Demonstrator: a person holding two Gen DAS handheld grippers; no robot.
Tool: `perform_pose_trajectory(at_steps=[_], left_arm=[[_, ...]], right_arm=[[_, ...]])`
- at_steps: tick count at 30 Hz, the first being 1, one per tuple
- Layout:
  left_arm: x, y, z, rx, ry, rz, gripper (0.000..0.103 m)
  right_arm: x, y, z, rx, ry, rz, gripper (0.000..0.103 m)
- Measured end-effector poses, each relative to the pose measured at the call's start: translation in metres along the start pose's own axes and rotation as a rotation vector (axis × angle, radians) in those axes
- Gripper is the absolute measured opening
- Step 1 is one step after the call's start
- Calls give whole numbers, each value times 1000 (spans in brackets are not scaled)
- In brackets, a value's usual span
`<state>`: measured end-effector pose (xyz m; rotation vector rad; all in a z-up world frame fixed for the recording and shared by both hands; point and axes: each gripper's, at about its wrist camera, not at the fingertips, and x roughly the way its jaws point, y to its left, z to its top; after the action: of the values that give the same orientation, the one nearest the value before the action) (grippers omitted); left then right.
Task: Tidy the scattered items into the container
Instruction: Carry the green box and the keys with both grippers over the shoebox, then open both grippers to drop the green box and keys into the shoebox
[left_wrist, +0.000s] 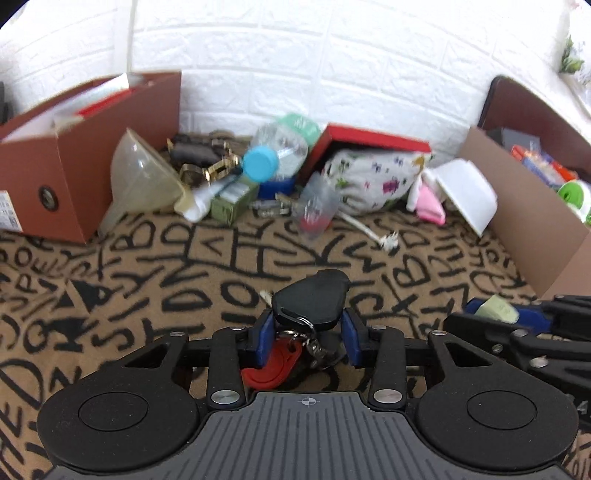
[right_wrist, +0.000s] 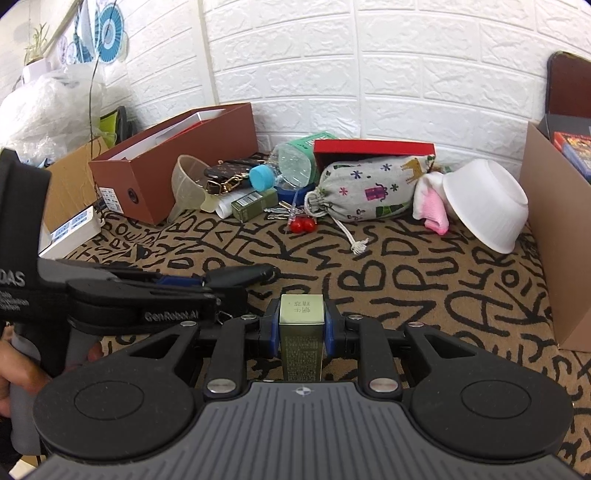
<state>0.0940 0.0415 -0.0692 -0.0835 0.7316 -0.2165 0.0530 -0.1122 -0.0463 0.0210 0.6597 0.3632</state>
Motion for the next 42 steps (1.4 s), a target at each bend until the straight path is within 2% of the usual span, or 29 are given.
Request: perform_pose_trajectory(at_steps=[8, 12, 19, 24, 33, 42], left_arm=[[-38, 9, 22, -15, -97, -8, 38], [-61, 16, 37, 5, -149, 5, 39], [-99, 47, 78, 7, -236, 47, 39], [-119, 83, 109, -32, -279, 79, 39], [-123, 150, 167, -80, -321, 172, 39], [-85, 210, 198, -123, -295, 200, 39]], right_arm=[[-8, 13, 16, -50, -43, 26, 26], [-9, 21, 30, -62, -58, 69, 26], [-7, 54, 75, -120, -104, 177, 26], [2, 85, 116, -167, -140, 240, 26], [48, 135, 183, -239, -157, 288, 26], [132, 172, 211, -256, -84, 327, 26]])
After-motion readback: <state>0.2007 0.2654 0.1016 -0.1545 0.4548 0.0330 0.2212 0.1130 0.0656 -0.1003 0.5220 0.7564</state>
